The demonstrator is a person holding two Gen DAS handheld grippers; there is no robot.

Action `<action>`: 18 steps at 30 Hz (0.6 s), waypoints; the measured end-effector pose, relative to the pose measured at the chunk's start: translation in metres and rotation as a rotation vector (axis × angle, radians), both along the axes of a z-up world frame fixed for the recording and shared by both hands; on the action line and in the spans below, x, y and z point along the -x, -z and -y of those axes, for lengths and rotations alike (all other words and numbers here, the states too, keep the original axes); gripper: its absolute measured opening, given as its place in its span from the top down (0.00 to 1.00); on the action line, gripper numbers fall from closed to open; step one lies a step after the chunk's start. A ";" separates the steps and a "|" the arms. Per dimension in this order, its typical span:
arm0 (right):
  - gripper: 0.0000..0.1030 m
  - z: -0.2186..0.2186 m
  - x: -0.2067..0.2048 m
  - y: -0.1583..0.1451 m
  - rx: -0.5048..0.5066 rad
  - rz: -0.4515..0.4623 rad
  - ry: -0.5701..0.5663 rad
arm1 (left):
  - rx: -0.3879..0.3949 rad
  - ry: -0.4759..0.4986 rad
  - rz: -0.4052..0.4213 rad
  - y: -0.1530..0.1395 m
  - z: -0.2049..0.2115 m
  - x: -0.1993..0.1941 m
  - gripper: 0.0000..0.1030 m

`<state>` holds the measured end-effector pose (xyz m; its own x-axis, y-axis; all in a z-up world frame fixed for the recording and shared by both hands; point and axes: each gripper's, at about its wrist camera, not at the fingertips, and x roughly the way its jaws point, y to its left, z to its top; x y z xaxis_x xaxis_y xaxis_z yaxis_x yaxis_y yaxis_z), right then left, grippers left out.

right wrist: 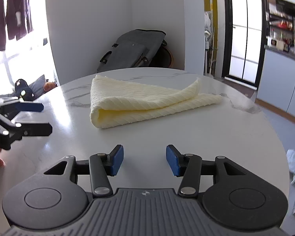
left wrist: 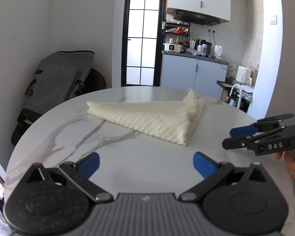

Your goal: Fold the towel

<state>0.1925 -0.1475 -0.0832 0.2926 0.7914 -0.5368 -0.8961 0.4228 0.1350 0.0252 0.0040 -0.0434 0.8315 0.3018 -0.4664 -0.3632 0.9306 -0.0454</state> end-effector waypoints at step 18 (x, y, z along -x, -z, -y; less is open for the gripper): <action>0.25 -0.016 0.003 -0.038 0.032 0.052 0.013 | 0.065 0.053 -0.034 -0.021 -0.018 -0.013 0.00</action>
